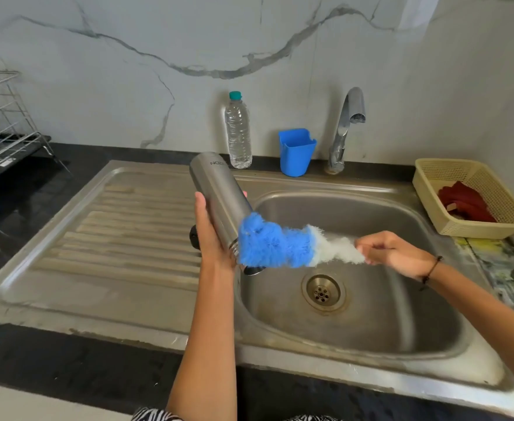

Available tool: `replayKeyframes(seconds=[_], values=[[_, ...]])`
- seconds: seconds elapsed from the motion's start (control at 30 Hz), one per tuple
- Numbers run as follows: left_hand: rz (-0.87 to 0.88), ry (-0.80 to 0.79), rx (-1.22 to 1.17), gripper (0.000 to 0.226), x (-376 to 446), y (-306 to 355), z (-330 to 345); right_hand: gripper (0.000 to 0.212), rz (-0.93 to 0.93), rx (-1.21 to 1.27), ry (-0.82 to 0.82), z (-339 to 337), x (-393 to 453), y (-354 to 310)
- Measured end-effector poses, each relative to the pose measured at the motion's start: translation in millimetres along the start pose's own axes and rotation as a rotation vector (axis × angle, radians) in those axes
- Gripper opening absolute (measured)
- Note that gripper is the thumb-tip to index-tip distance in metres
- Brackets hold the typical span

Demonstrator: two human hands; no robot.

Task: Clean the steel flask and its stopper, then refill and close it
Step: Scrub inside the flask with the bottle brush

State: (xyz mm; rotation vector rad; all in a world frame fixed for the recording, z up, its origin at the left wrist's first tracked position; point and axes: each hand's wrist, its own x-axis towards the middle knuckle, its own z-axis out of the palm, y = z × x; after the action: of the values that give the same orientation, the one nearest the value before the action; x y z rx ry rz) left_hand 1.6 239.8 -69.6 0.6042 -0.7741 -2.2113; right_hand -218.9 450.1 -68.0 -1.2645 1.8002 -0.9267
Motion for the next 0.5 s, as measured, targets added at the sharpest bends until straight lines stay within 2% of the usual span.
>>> replayKeyframes(seconds=[0.07, 0.13, 0.23, 0.3, 0.37, 0.5], values=[[-0.142, -0.083, 0.068, 0.069, -4.9, -0.1, 8.7, 0.046, -0.02, 0.011, -0.012, 7.0, 4.9, -8.3], [-0.215, -0.049, 0.058, 0.065, -8.0, 3.7, 14.0, 0.039, -0.017, 0.03, -0.012, 8.1, 6.3, -9.0], [0.004, 0.061, -0.165, 0.066, 3.3, 2.8, 2.0, 0.037, 0.011, 0.049, 0.029, 1.1, -3.9, 5.4], [0.071, 0.034, -0.238, 0.068, 6.2, 3.8, -0.5, 0.048, 0.031, 0.062, 0.075, -1.7, -10.4, 16.3], [0.075, 0.012, -0.225, 0.067, 6.6, 3.5, 2.5, 0.055, 0.041, 0.057, 0.084, 0.7, -11.3, 19.0], [-0.02, -0.028, -0.173, 0.066, 2.1, -1.2, 13.4, 0.049, 0.007, 0.067, 0.051, 13.2, -2.1, -1.8]])
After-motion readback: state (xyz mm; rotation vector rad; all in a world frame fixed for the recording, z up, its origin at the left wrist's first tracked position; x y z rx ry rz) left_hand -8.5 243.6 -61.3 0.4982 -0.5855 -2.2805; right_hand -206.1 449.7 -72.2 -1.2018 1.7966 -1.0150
